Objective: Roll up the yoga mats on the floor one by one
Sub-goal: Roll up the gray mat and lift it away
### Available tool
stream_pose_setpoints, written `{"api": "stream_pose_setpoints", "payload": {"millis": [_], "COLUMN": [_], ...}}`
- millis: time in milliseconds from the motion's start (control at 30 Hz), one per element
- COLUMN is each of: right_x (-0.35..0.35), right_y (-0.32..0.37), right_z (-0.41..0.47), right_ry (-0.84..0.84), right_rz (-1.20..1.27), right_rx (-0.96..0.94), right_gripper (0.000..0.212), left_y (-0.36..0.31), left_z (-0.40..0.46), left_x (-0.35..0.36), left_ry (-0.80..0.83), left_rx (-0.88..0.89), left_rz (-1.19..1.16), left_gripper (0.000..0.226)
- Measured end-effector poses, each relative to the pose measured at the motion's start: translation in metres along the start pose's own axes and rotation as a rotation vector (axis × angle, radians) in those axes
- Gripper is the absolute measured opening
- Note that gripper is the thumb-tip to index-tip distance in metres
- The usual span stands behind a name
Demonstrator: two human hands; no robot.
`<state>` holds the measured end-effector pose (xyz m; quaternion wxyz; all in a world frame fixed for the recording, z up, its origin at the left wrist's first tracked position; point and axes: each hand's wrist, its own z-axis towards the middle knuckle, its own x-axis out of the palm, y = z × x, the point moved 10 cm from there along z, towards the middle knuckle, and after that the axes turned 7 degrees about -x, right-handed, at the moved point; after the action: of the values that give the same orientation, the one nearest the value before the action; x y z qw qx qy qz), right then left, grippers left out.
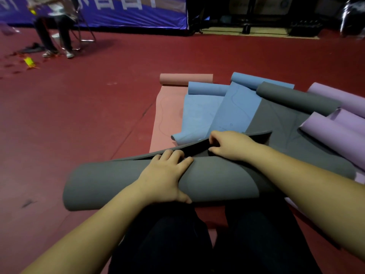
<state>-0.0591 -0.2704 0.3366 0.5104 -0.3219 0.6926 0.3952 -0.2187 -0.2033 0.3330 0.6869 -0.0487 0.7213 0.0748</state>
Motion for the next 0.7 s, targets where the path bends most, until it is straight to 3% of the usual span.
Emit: {"api": "stream_pose_setpoints", "payload": {"millis": [167,267,433,567,700], "right_x": [-0.008,-0.017,0.0,-0.007,0.011], "right_y": [0.001,0.004,-0.006,0.006,0.009], "right_z": [0.029,0.047,0.045,0.022,0.0], "right_ry": [-0.172,-0.189,-0.046,-0.059,-0.035], "right_rz": [-0.252,-0.329,0.008,-0.041,0.017], "right_rx": [0.12,0.063,0.043,0.014,0.049], "right_gripper": [0.037,0.035,0.026,0.028,0.032], "left_y": [0.001,0.004,0.019,0.033,0.055], "left_z": [0.007,0.009,0.019,0.043,0.07], "left_x": [-0.001,0.001,-0.002,-0.003,0.014], "left_ry": [-0.011,-0.033,-0.14,-0.166,0.05], "left_rx": [0.035,0.043,-0.011,-0.016,-0.203], "left_rz": [0.008,-0.011,-0.138,-0.132,-0.306], "left_gripper": [0.114,0.107,0.072,0.063,0.06]}}
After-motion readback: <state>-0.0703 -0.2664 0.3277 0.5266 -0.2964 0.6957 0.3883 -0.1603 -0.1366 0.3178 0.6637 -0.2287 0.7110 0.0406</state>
